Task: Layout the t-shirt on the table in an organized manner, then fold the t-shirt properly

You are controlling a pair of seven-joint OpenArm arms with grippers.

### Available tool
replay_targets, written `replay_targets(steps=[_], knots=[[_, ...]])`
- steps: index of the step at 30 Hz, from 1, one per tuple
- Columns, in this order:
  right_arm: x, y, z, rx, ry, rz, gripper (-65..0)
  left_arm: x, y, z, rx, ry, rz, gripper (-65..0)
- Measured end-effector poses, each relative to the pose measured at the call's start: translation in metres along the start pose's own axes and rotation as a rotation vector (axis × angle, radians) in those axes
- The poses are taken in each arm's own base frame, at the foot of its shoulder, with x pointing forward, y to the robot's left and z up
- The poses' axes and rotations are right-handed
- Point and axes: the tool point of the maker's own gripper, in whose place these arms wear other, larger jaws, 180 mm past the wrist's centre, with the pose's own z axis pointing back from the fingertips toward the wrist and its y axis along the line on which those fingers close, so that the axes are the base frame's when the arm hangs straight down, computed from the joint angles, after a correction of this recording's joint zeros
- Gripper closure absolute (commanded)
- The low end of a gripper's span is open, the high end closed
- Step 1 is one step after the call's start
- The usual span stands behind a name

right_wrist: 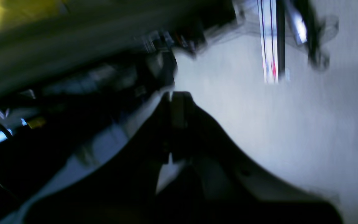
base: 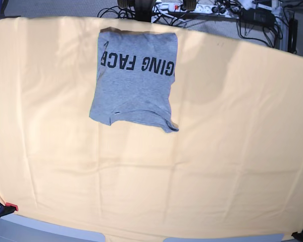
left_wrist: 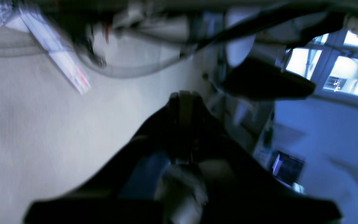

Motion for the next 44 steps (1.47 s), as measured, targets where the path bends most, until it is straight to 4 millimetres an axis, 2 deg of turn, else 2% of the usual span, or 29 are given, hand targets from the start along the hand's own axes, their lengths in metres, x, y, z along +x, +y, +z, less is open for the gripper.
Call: replay_targets(steps=[1,3,6,12,16,19,24,26,28,31,34,39,44], knots=[[-0.012,-0.009,-0.008,-0.019,0.069,-0.011,0.0,-0.011,0.012,-0.006,0.020,0.046,0.027,0.0],[-0.020,-0.025,-0.026,-0.060,0.126,-0.018,0.0,-0.024,0.036,-0.016,0.056,0.110,0.067,0.0],[-0.025,-0.047,-0.054,-0.123,0.174,0.005,0.0,-0.021,0.076,-0.026,0.127,0.090,0.120,0.0],[-0.010,-0.076,-0.098,-0.203,0.185,0.116,0.0,-0.001,0.150,-0.046,0.267,-0.020,0.184,0.0],[0.006,-0.078,-0.130,-0.212,0.183,0.229,0.0,0.009,0.195,-0.049,0.382,-0.061,0.158,0.0],[0.028,-0.077,-0.149,-0.218,0.145,0.340,0.0,0.037,0.217,-0.059,0.441,-0.122,0.064,0.0],[0.066,-0.098,-0.165,-0.411,0.130,0.421,0.0,0.086,0.227,-0.079,0.480,-0.154,-0.110,0.0],[0.080,-0.094,-0.174,-0.440,0.106,0.423,0.0,0.109,0.237,-0.086,0.575,-0.197,-0.126,0.0],[0.089,-0.083,-0.185,-0.442,0.092,0.456,0.0,0.126,0.236,-0.097,0.628,-0.240,-0.120,0.0],[0.096,-0.068,-0.200,-0.435,0.087,0.496,0.0,0.133,0.225,-0.127,0.652,-0.254,-0.101,0.0],[0.105,-0.062,-0.206,-0.448,0.052,0.531,0.0,0.135,0.210,-0.155,0.664,-0.267,-0.091,0.0],[0.110,-0.051,-0.214,-0.438,0.027,0.538,0.0,0.151,0.193,-0.176,0.652,-0.298,-0.111,0.0],[0.111,-0.053,-0.213,-0.441,0.016,0.541,0.0,0.158,0.191,-0.176,0.651,-0.337,-0.071,0.0]])
